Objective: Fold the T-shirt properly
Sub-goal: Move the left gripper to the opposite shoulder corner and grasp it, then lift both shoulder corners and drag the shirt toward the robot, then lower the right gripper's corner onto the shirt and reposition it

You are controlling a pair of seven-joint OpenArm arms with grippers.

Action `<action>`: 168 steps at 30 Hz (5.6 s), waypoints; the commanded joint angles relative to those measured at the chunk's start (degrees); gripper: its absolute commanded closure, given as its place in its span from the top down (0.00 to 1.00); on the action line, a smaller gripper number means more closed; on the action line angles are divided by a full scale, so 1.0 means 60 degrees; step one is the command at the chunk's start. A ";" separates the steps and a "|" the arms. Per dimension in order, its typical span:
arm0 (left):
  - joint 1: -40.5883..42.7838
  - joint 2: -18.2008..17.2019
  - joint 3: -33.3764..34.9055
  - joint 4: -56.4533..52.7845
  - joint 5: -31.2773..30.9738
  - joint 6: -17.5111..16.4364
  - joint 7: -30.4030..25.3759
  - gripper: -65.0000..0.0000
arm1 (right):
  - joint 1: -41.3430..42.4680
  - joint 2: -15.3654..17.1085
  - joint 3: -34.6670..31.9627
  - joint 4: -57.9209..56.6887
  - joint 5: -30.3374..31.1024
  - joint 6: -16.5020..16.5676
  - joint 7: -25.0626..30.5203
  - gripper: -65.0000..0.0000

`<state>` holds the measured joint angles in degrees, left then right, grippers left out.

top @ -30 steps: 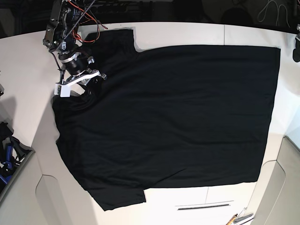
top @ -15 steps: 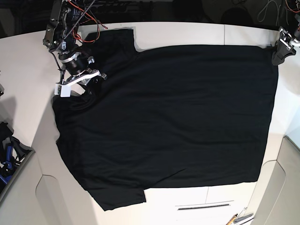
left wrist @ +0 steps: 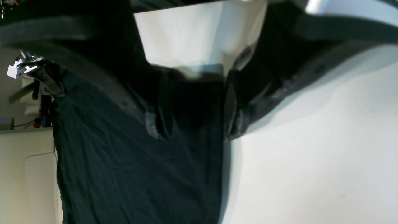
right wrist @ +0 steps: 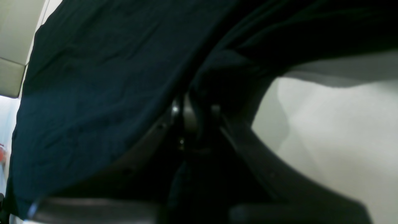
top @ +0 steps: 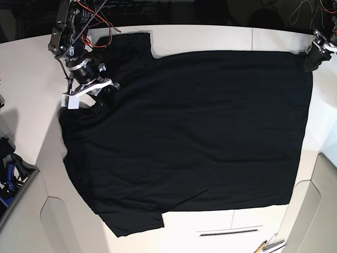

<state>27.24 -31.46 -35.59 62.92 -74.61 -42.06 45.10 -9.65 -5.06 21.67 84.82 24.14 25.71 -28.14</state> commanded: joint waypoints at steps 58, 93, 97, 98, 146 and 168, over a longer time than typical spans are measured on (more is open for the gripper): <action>-0.0834 -0.0685 -0.1002 -0.0015 -0.0630 0.0344 0.1526 0.00 | -0.2062 0.0029 0.0022 0.3300 0.0047 0.0106 -0.1362 0.00; -0.0834 -0.0681 -0.1002 -0.0015 -0.0630 0.0344 0.1526 0.00 | -0.2284 0.0025 0.1206 0.3428 0.0922 0.0109 -0.2149 0.00; -0.0834 -0.0681 -0.1002 -0.0015 -0.0630 0.0344 0.1526 0.00 | -0.2288 0.0025 0.1209 0.3428 0.1370 0.0113 -0.2539 0.00; -0.0834 -0.0681 -0.1002 -0.0015 -0.0656 0.0344 0.1526 0.00 | -0.2288 0.0022 0.1209 0.3428 0.1508 0.0117 -0.2677 0.00; -0.3752 -0.0681 0.0051 0.0368 0.1031 0.0344 -0.0051 0.00 | -0.0098 0.0353 0.1439 0.3646 -0.0459 0.0004 -0.2025 0.00; -0.4215 -0.0605 0.0885 0.0368 0.2124 0.0344 -0.0382 0.40 | 0.0517 0.0685 0.1446 0.3093 -0.1242 0.0000 -0.2051 0.42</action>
<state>2.68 -33.65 -29.87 64.27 -60.69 -39.44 43.59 -6.92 -1.54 30.26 102.17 15.66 25.50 -41.63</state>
